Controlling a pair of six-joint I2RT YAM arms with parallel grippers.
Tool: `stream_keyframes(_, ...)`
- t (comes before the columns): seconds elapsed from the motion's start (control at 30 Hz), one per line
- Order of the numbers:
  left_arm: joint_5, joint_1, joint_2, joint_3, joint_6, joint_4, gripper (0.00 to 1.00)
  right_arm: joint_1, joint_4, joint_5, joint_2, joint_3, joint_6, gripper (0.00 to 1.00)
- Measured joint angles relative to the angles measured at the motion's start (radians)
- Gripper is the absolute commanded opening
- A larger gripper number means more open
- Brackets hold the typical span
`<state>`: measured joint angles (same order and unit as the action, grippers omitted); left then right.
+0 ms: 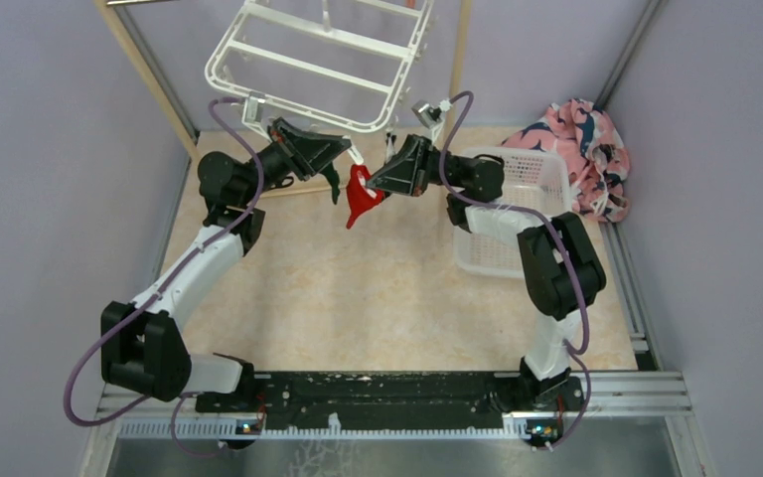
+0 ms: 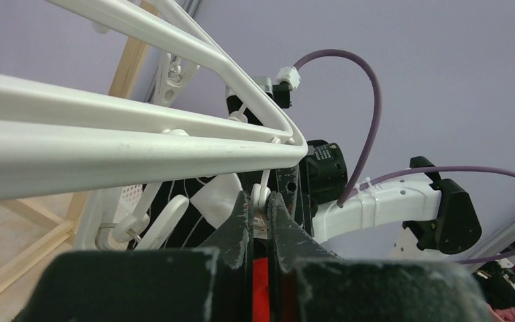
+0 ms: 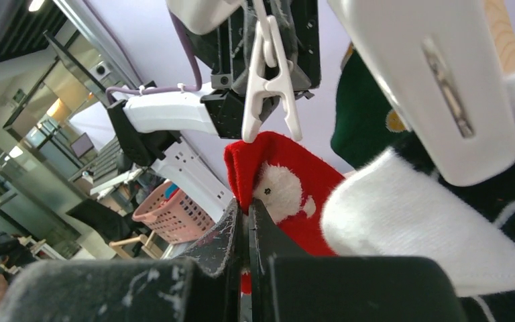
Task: Clip the socks to the hanger
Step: Pick up the hanger.
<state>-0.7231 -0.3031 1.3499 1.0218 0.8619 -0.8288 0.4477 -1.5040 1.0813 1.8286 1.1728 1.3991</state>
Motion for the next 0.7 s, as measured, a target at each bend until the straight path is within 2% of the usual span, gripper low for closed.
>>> stream_keyframes(0.17,-0.003,0.0,-0.006,0.0,0.0,-0.004,0.0,-0.011,-0.041,0.011,0.005,0.024,0.063,0.0)
stream_keyframes(0.7,-0.02,0.0,-0.007,0.0,0.013,-0.028,0.0,-0.033,-0.053,0.008,0.066,0.074,0.108,0.0)
